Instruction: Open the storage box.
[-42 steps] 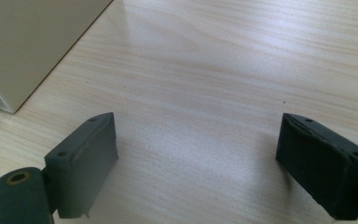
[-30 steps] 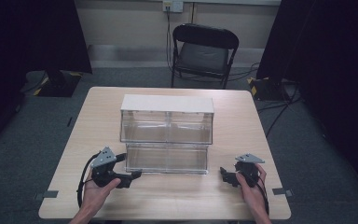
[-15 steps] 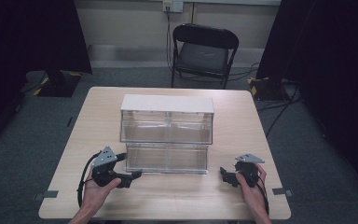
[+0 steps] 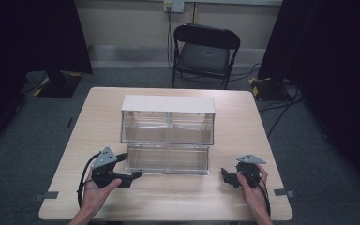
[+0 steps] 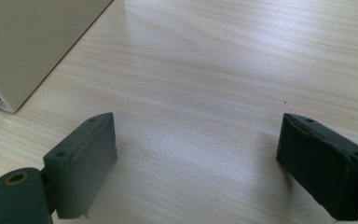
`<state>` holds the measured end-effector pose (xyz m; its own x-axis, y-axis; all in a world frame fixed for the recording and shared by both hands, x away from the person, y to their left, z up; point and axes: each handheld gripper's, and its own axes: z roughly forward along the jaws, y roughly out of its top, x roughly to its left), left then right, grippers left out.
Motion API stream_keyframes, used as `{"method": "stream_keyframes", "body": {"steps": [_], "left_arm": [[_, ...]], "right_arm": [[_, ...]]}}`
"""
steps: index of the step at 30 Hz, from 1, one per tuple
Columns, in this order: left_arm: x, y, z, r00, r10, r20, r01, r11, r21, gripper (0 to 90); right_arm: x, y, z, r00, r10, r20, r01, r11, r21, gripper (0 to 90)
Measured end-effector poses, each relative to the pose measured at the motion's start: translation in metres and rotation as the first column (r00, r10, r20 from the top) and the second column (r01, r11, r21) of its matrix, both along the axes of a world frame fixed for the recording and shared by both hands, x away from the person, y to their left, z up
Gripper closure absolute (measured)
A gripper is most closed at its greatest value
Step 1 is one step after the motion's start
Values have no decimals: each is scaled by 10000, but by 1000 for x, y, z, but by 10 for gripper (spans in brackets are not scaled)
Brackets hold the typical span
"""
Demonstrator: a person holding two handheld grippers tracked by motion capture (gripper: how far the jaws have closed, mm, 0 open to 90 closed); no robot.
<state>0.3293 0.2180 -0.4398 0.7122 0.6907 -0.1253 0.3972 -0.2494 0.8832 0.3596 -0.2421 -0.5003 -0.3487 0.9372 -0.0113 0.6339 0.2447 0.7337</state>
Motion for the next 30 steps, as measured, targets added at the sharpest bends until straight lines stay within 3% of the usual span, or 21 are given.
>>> {"method": "stream_keyframes", "body": {"steps": [13,19,30], "left_arm": [[-1,0,8,9997,49,237,-41,9994,-339,126],[0,0,9,9999,16,124,-12,9994,-341,119],[2,-3,12,9992,29,399,-30,10000,10,101]], "right_arm": [[0,0,0,10000,3,-3,-3,10000,-4,112],[0,0,0,10000,-8,-8,8,10000,-4,113],[0,0,0,10000,1,1,-1,10000,-8,112]]}}
